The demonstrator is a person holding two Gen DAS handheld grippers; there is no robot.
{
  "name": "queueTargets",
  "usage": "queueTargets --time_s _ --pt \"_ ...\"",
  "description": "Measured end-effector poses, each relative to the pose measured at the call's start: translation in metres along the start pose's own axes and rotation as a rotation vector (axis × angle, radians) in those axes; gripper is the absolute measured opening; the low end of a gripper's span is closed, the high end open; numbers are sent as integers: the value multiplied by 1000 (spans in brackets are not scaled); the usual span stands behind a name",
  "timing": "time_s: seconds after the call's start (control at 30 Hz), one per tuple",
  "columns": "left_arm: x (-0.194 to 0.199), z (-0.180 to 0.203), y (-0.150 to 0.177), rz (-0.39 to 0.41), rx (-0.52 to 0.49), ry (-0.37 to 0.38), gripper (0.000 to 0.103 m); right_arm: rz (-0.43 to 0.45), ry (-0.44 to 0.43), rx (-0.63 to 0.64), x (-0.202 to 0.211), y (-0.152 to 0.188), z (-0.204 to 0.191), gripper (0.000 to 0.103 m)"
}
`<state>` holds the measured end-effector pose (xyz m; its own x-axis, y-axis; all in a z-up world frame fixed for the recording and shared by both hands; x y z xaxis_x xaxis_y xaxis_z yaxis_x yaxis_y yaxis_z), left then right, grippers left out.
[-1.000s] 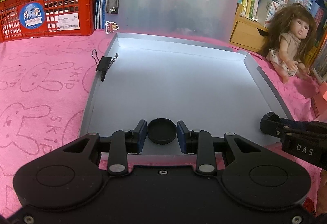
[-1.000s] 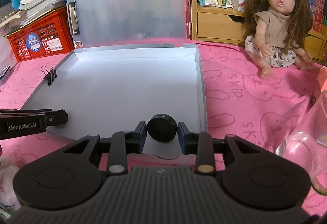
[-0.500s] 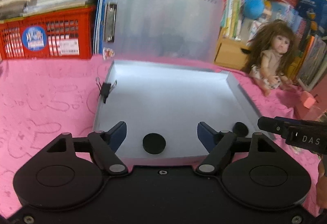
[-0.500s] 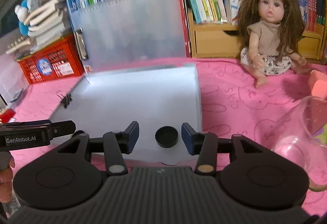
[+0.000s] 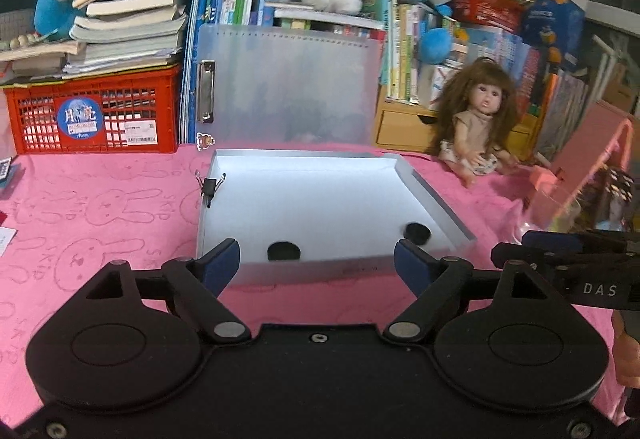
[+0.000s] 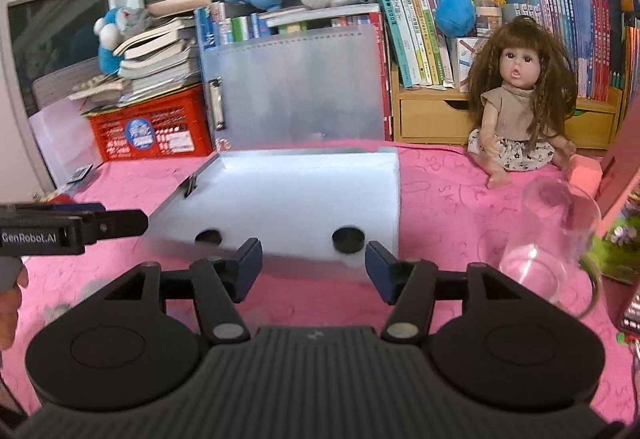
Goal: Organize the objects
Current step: 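Withdraw the right tool from the box back toward the red knitted cover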
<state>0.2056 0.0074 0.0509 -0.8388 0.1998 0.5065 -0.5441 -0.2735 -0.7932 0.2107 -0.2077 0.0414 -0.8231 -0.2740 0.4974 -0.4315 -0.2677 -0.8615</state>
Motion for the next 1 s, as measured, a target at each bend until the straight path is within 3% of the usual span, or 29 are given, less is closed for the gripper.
queueTargets --time_s 0.3,0.63,1.0 --pt "42 6 39 54 -70 6 87 14 3 34 26 29 -22 76" --pt "70 -7 75 79 -47 3 91 27 43 27 43 55 -28 85" --pt "84 -28 96 100 -17 -29 97 -34 68 -43 35 81 -21 91"
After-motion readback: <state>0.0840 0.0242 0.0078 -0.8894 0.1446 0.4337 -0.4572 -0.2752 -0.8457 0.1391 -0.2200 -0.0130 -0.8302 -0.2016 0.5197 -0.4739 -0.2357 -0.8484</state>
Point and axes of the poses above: each gripper's, at about its wrist camera, not at the fingertips, and x roughly against the way its jaws point, z to its right, y to its underside, the point moved 8 cm from there along -x, roughly the way its jaws point, and after that the axes turned 15 degrees about x, right-handed, at the moved point
